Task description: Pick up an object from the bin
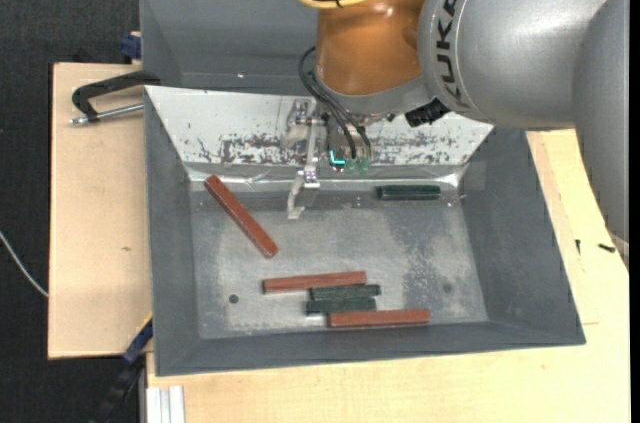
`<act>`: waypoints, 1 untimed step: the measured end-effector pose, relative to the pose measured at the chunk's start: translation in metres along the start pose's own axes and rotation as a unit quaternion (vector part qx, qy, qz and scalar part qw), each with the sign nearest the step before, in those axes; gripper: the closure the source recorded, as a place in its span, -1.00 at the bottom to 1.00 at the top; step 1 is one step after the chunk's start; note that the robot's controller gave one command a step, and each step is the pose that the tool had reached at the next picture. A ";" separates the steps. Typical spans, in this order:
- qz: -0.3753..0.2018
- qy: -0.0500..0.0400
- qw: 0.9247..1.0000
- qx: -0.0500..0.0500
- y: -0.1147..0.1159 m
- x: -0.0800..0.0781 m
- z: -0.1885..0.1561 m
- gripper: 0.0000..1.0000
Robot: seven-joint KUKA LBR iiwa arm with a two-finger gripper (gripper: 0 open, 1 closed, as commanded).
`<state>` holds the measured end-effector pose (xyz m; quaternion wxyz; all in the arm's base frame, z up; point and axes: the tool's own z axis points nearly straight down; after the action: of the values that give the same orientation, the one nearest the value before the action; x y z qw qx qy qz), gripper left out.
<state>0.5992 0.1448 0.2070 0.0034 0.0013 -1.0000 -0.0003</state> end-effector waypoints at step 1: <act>0.001 -0.004 1.000 -0.001 -0.001 -0.002 -0.005 -1.00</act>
Offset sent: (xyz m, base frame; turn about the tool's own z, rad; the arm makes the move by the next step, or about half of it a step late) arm -0.0337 -0.0502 -0.1001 -0.1024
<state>0.6010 0.1441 0.2117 -0.0007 0.0005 -1.0000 -0.0009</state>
